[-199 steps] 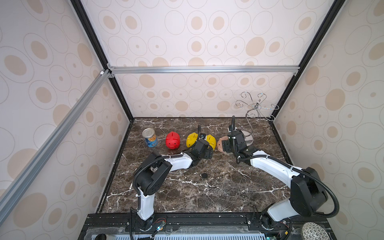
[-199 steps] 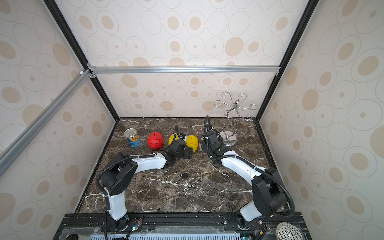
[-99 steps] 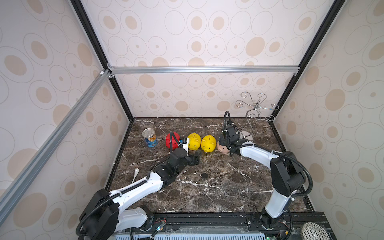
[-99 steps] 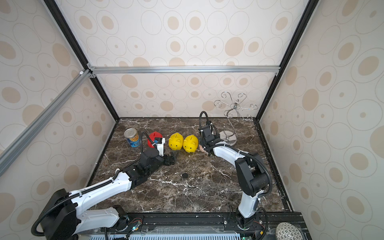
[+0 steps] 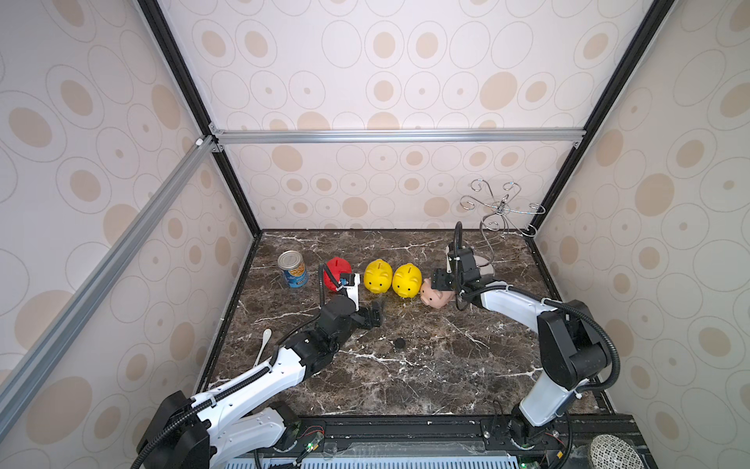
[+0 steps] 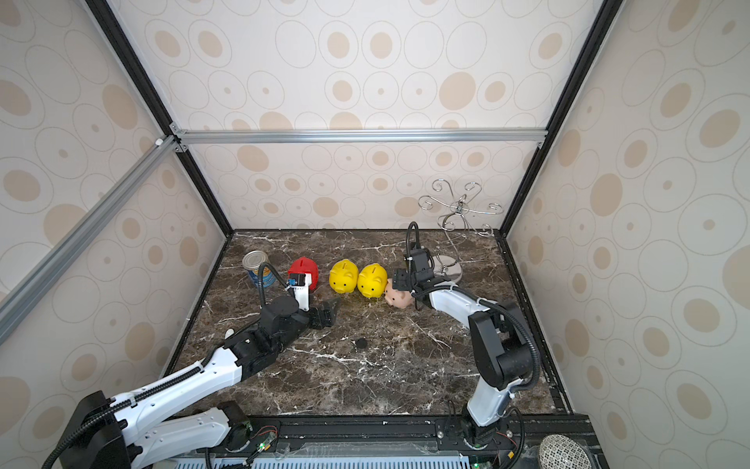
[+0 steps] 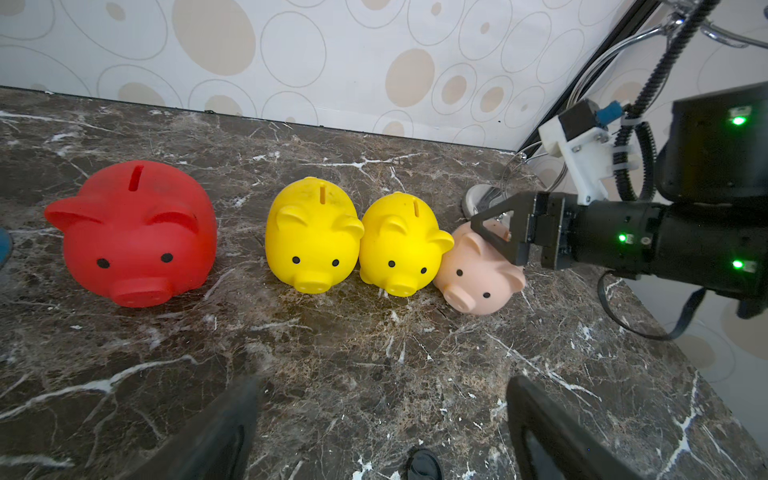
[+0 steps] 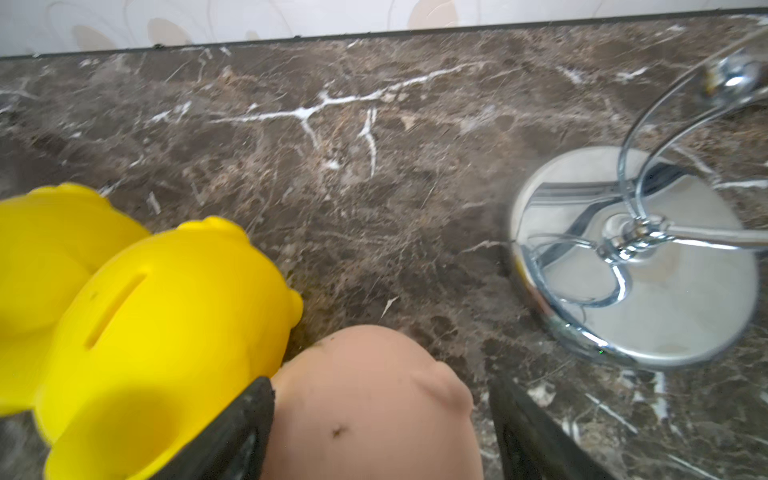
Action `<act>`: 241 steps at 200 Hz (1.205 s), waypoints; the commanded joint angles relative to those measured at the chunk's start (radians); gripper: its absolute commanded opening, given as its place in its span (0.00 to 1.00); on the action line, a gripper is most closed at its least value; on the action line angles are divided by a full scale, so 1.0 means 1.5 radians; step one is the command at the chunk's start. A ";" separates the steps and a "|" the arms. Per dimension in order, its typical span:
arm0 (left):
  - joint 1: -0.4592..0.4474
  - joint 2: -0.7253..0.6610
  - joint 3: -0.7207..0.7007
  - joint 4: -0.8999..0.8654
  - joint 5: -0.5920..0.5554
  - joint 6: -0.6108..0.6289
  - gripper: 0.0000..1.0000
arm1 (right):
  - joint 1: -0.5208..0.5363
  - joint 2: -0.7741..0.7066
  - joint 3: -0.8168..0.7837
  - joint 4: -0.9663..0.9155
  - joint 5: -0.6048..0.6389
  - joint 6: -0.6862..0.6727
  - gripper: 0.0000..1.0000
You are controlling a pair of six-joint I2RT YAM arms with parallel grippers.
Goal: Open piggy banks
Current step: Move the piggy bank to the center of the board.
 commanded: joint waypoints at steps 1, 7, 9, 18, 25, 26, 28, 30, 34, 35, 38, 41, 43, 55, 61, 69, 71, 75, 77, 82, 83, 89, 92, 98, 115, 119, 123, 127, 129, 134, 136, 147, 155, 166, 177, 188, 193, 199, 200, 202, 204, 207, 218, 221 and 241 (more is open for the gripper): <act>0.003 0.014 0.002 0.008 0.010 0.016 0.92 | 0.004 -0.029 -0.035 -0.033 -0.085 -0.037 0.81; 0.003 0.019 0.002 0.011 0.013 0.016 0.93 | 0.004 -0.033 -0.045 -0.030 -0.108 -0.045 0.81; 0.003 0.021 0.002 0.010 0.013 0.016 0.92 | 0.004 -0.034 -0.047 -0.028 -0.113 -0.046 0.80; 0.002 0.029 0.005 0.009 0.016 0.013 0.92 | 0.003 -0.041 -0.065 -0.022 -0.140 -0.049 0.78; 0.002 0.034 0.007 0.010 0.021 0.012 0.92 | 0.003 -0.047 -0.083 -0.004 -0.160 -0.045 0.78; 0.002 0.034 0.007 0.011 0.022 0.011 0.92 | 0.004 -0.048 -0.085 -0.001 -0.164 -0.045 0.77; 0.002 0.035 0.007 0.012 0.024 0.011 0.92 | 0.004 -0.049 -0.089 0.005 -0.173 -0.045 0.77; 0.002 0.036 0.007 0.013 0.025 0.010 0.92 | 0.004 -0.050 -0.095 0.011 -0.184 -0.047 0.77; 0.002 0.036 0.005 0.016 0.028 0.008 0.92 | 0.005 -0.053 -0.104 0.019 -0.195 -0.044 0.76; 0.003 0.037 0.005 0.016 0.029 0.008 0.92 | 0.005 -0.053 -0.106 0.021 -0.196 -0.043 0.76; 0.003 0.037 0.005 0.017 0.030 0.006 0.92 | 0.007 -0.054 -0.111 0.024 -0.202 -0.038 0.75; 0.003 0.037 0.005 0.018 0.031 0.005 0.92 | 0.008 -0.056 -0.116 0.030 -0.207 -0.033 0.74; 0.003 0.037 0.005 0.019 0.032 0.005 0.92 | 0.010 -0.057 -0.118 0.034 -0.212 -0.031 0.74; 0.003 0.035 0.003 0.019 0.036 0.001 0.92 | 0.021 -0.060 -0.132 0.051 -0.229 -0.017 0.72; 0.003 0.033 0.002 0.019 0.036 0.000 0.92 | 0.032 -0.063 -0.140 0.061 -0.221 -0.010 0.72; 0.003 0.030 -0.001 0.019 0.036 -0.002 0.92 | 0.045 -0.066 -0.149 0.076 -0.212 0.004 0.72; 0.003 0.029 -0.003 0.019 0.036 -0.002 0.92 | 0.048 -0.066 -0.151 0.080 -0.212 0.009 0.72; 0.003 0.028 -0.004 0.018 0.036 -0.004 0.92 | 0.053 -0.065 -0.154 0.087 -0.212 0.020 0.72; 0.003 0.027 -0.005 0.018 0.036 -0.005 0.92 | 0.056 -0.066 -0.154 0.089 -0.211 0.026 0.71; 0.002 0.025 -0.007 0.018 0.038 -0.007 0.92 | 0.063 -0.066 -0.158 0.096 -0.206 0.040 0.71; 0.002 0.024 -0.008 0.018 0.038 -0.008 0.91 | 0.064 -0.066 -0.158 0.098 -0.204 0.044 0.71; 0.003 0.022 -0.012 0.020 0.041 -0.010 0.91 | 0.070 -0.067 -0.164 0.109 -0.199 0.063 0.71; 0.002 0.021 -0.013 0.021 0.042 -0.011 0.91 | 0.071 -0.069 -0.167 0.116 -0.201 0.072 0.71; 0.002 0.019 -0.016 0.023 0.044 -0.015 0.91 | 0.072 -0.071 -0.177 0.139 -0.209 0.086 0.72; 0.003 0.013 -0.023 0.024 0.048 -0.021 0.91 | 0.073 -0.087 -0.173 0.135 -0.208 0.102 0.73; 0.003 0.012 -0.024 0.023 0.049 -0.021 0.91 | 0.073 -0.093 -0.167 0.114 -0.207 0.097 0.74; 0.002 0.011 -0.025 0.022 0.051 -0.021 0.91 | 0.073 -0.100 -0.155 0.092 -0.202 0.090 0.74; 0.003 0.010 -0.025 0.021 0.053 -0.021 0.91 | 0.073 -0.109 -0.145 0.068 -0.196 0.082 0.75; 0.003 0.009 -0.026 0.020 0.052 -0.021 0.91 | 0.073 -0.114 -0.141 0.056 -0.192 0.078 0.76; 0.003 0.008 -0.027 0.019 0.052 -0.022 0.91 | 0.073 -0.128 -0.135 0.036 -0.180 0.066 0.78; 0.002 0.007 -0.028 0.019 0.053 -0.023 0.91 | 0.073 -0.135 -0.133 0.027 -0.174 0.061 0.78; 0.002 0.003 -0.032 0.018 0.054 -0.026 0.92 | 0.073 -0.175 -0.137 -0.001 -0.132 0.050 0.82; 0.003 0.000 -0.037 0.020 0.056 -0.028 0.92 | 0.072 -0.205 -0.141 -0.027 -0.105 0.046 0.84; 0.002 -0.006 -0.048 0.027 0.063 -0.038 0.93 | 0.072 -0.235 -0.151 -0.063 -0.093 0.035 0.86; 0.002 -0.012 -0.063 0.038 0.071 -0.047 0.95 | 0.071 -0.251 -0.166 -0.086 -0.113 0.041 0.86; 0.002 -0.020 -0.081 0.042 0.067 -0.059 0.97 | 0.073 -0.262 -0.186 -0.090 -0.173 0.045 0.87; 0.002 -0.024 -0.088 0.043 0.067 -0.062 0.98 | 0.073 -0.267 -0.198 -0.083 -0.197 0.055 0.87; 0.003 -0.030 -0.095 0.045 0.065 -0.064 0.98 | 0.073 -0.274 -0.212 -0.070 -0.222 0.068 0.87; 0.003 -0.031 -0.096 0.045 0.065 -0.064 0.99 | 0.073 -0.275 -0.214 -0.069 -0.227 0.070 0.87; 0.003 -0.033 -0.098 0.045 0.065 -0.064 0.99 | 0.073 -0.277 -0.218 -0.064 -0.236 0.071 0.87; 0.002 -0.035 -0.100 0.045 0.064 -0.065 0.99 | 0.073 -0.278 -0.222 -0.059 -0.247 0.073 0.88; 0.003 -0.038 -0.103 0.045 0.064 -0.066 0.99 | 0.073 -0.280 -0.228 -0.052 -0.260 0.075 0.88; 0.003 -0.046 -0.109 0.043 0.065 -0.066 1.00 | 0.074 -0.279 -0.235 -0.044 -0.294 0.075 0.89; 0.003 -0.048 -0.109 0.042 0.066 -0.065 1.00 | 0.075 -0.276 -0.233 -0.045 -0.299 0.073 0.93; 0.002 -0.054 -0.105 0.036 0.069 -0.060 1.00 | 0.076 -0.249 -0.221 -0.063 -0.287 0.056 1.00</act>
